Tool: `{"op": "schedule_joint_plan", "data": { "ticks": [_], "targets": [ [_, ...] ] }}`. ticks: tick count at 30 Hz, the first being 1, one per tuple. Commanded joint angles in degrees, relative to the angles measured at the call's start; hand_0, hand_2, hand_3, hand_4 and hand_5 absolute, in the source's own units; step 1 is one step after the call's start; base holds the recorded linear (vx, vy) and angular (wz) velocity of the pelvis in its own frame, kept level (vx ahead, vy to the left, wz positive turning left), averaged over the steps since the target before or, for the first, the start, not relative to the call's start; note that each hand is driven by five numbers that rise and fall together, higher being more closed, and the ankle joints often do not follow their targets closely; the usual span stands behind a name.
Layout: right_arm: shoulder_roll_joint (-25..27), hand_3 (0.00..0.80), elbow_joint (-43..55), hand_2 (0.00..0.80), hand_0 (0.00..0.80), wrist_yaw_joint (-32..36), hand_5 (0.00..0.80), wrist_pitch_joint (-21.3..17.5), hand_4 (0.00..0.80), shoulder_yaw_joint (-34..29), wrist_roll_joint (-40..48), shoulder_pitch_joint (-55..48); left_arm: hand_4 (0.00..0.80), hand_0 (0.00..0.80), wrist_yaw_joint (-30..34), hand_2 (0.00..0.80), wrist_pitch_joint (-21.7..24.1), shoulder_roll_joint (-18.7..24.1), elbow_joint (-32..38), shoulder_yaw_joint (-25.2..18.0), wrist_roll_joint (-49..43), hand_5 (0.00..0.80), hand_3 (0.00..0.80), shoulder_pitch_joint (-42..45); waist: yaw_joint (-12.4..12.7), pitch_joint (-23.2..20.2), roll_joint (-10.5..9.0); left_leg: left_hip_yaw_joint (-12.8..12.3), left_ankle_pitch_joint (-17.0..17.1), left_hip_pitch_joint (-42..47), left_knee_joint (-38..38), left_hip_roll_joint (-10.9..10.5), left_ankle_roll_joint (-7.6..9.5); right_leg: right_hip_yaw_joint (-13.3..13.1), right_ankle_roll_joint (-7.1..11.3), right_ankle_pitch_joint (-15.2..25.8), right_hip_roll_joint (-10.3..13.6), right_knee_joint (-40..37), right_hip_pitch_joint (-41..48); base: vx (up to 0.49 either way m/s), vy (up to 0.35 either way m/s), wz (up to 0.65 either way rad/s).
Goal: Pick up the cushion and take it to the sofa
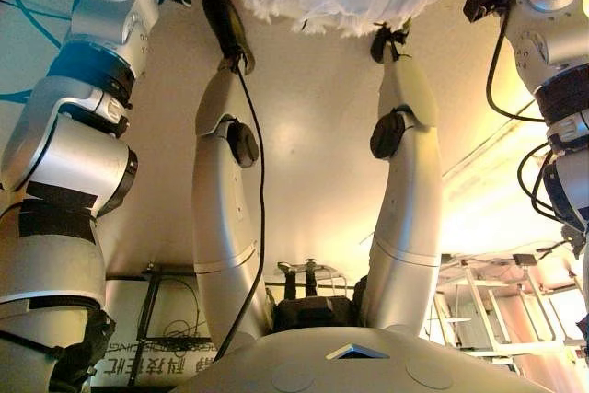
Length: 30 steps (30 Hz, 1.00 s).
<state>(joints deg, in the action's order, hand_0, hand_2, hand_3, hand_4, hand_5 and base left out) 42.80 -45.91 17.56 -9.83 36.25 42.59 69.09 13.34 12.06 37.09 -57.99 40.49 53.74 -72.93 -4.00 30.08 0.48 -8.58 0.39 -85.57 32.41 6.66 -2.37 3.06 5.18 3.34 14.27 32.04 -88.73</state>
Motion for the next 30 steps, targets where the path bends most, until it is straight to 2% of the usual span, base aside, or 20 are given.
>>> {"op": "schedule_joint_plan", "data": {
  "ticks": [1, 5, 9, 11, 12, 13, 15, 17, 19, 21, 24, 25, 27, 30],
  "targets": [
    [-7.51, 0.8, 14.72, 0.8, 0.8, 9.28, 0.8, -3.83, 0.8, 2.79, 4.63, 2.45, 0.8, 0.8, 13.05, 0.8, 0.71, -11.61, 18.39, -2.92, 10.01, 0.8, 0.8, 3.07, -1.16, -0.28, 5.97, 3.25, -0.37, 0.59, -2.49, -1.44, -1.92, -1.98, 2.83, -0.38, -2.32, -4.41, 4.05, -0.018, -0.073, 0.05],
    [-8.78, 0.8, 15.36, 0.8, 0.8, 6.28, 0.8, -4.46, 0.8, -0.64, 4.29, -3.28, 0.8, 0.8, 14.4, 0.8, -1.48, -13.84, 21.05, -5.52, 11.56, 0.8, 0.8, 11.4, -0.26, -0.28, 5.73, 4.83, 0.66, 4.51, -4.76, -2.27, -2.09, -1.43, 2.88, 0.26, -2.02, -7.08, 8.63, -0.037, -0.119, 0.08],
    [-10.09, 0.8, 17.31, 0.8, 0.8, 3.13, 0.8, -6.46, 0.8, -4.59, 2.36, -14.08, 0.8, 0.8, 21.27, 0.8, -5.86, -15.98, 24.1, -8.71, 14.29, 0.8, 0.8, 25.2, 1.13, -0.28, 4.88, 5.73, 1.97, 11.35, -6.64, -2.59, -2.44, 0.33, 2.94, 0.84, -0.93, -8.64, 16.16, -0.052, -0.125, -0.01],
    [-10.96, 0.8, 17.09, 0.8, 0.8, 2.07, 0.8, -8.42, 0.8, -7.45, 1.59, -21.42, 0.8, 0.8, 25.44, 0.8, -7.02, -18.38, 25.6, -11.26, 16.42, 0.8, 0.8, 34.1, 2.15, -0.28, 4.12, 5.56, 2.29, 18.36, -7.96, -2.51, -2.63, 2.41, 3.02, 0.84, 0.52, -9.18, 23.08, -0.01, -0.105, -0.07],
    [-11.57, 0.8, 17.03, 0.8, 0.8, 1.92, 0.8, -9.39, 0.8, -8.3, 1.35, -24.65, 0.8, 0.8, 26.19, 0.8, -7.25, -19.29, 25.85, -11.58, 17.24, 0.8, 0.8, 37.24, 2.58, -0.28, 3.86, 5.73, 1.0, 22.68, -8.41, -2.52, -3.02, 2.97, 3.46, -0.55, 0.64, -9.0, 27.19, 0.047, -0.089, -0.04],
    [-12.17, 0.8, 17.5, 0.8, 0.8, 1.87, 0.8, -10.13, 0.8, -9.48, 0.95, -27.65, 0.8, 0.8, 27.18, 0.8, -7.48, -20.0, 26.43, -12.18, 18.01, 0.8, 0.8, 40.19, 2.9, -0.28, 3.53, 5.72, 1.13, 26.15, -9.45, -2.68, -2.95, 3.85, 3.49, -0.53, 0.88, -9.72, 30.57, 0.062, -0.084, 0.02],
    [-13.17, 0.8, 19.58, 0.8, 0.8, 1.45, 0.8, -11.09, 0.8, -11.81, -0.51, -33.06, 0.8, 0.8, 29.09, 0.8, -8.2, -21.11, 28.07, -13.93, 18.79, 0.8, 0.8, 45.42, 3.27, -0.28, 2.74, 5.31, 1.21, 32.22, -11.66, -2.67, -2.84, 5.68, 3.64, -0.36, 1.28, -11.87, 36.63, -0.016, -0.055, 0.04],
    [-14.6, 0.8, 23.2, 0.8, 0.8, 2.42, 0.8, -11.62, 0.8, -15.73, -2.9, -41.41, 0.8, 0.8, 30.72, 0.8, -10.38, -21.74, 31.12, -16.68, 17.6, 0.8, 0.8, 52.28, 3.62, -0.28, 1.35, 2.97, 1.08, 42.71, -15.15, -2.45, -2.56, 9.07, 3.97, -0.33, 1.33, -15.09, 47.54, 0.023, -0.049, 0.0],
    [-15.38, 0.8, 26.22, 0.8, 0.8, 3.59, 0.8, -11.4, 0.8, -18.41, -4.47, -46.88, 0.8, 0.8, 31.53, 0.8, -11.58, -20.88, 33.55, -18.28, 16.3, 0.8, 0.8, 56.11, 3.8, -0.56, 0.14, 1.57, 0.71, 49.72, -17.35, -2.36, -2.37, 10.7, 4.09, -0.33, 0.97, -17.24, 54.96, 0.104, -0.031, 0.04],
    [-15.37, 0.8, 30.17, 0.8, 0.8, 5.61, 0.8, -10.71, 0.8, -21.49, -5.6, -54.51, 0.8, 0.8, 31.73, 0.8, -14.03, -19.51, 36.52, -19.75, 15.49, 0.8, 0.8, 60.57, 4.24, -5.11, -1.36, 0.33, -0.46, 57.46, -19.6, -2.38, -1.64, 11.82, 4.1, -0.66, 0.83, -19.45, 62.73, 0.233, -0.015, -0.06],
    [-17.32, 0.8, 33.98, 0.8, 0.8, 4.69, 0.8, -10.97, 0.8, -23.22, -8.0, -59.82, 0.8, 0.8, 29.98, 0.8, -14.91, -18.7, 40.75, -20.36, 14.47, 0.8, 0.8, 63.43, 4.43, -9.04, -2.73, 0.64, -1.81, 64.91, -21.58, -2.27, -0.69, 11.78, 3.69, -1.0, 0.72, -20.27, 69.51, 0.14, 0.002, -0.09],
    [-18.19, 0.8, 36.08, 0.8, 0.8, 4.14, 0.8, -9.84, 0.8, -23.74, -8.79, -61.56, 0.8, 0.8, 28.78, 0.8, -15.6, -18.73, 42.52, -20.94, 13.55, 0.8, 0.8, 64.52, 4.29, -11.0, -3.19, 0.68, -0.98, 67.64, -22.98, -2.18, 0.03, 11.87, 3.31, -0.09, 0.6, -20.91, 71.61, 0.214, 0.022, -0.07],
    [-19.72, 0.8, 39.86, 0.8, 0.8, 3.58, 0.8, -9.26, 0.8, -24.5, -10.25, -65.21, 0.8, 0.8, 27.67, 0.8, -15.28, -18.78, 45.34, -21.91, 12.42, 0.8, 0.8, 67.4, 3.95, -13.96, -3.4, 0.73, -1.5, 73.65, -25.68, -1.78, 0.57, 11.21, 3.4, -0.3, -0.2, -22.0, 76.32, 0.242, 0.025, -0.04],
    [-21.09, 0.8, 46.41, 0.8, 0.8, 3.74, 0.8, -9.33, 0.8, -25.4, -13.31, -70.51, 0.8, 0.8, 26.19, 0.8, -12.64, -18.54, 50.48, -23.42, 10.42, 0.8, 0.8, 72.3, 3.11, -18.87, -3.11, 0.73, -1.51, 81.78, -30.93, -1.44, 0.97, 9.15, 3.41, -0.95, -2.76, -25.51, 82.97, 0.244, 0.029, -0.05]
  ]
}}
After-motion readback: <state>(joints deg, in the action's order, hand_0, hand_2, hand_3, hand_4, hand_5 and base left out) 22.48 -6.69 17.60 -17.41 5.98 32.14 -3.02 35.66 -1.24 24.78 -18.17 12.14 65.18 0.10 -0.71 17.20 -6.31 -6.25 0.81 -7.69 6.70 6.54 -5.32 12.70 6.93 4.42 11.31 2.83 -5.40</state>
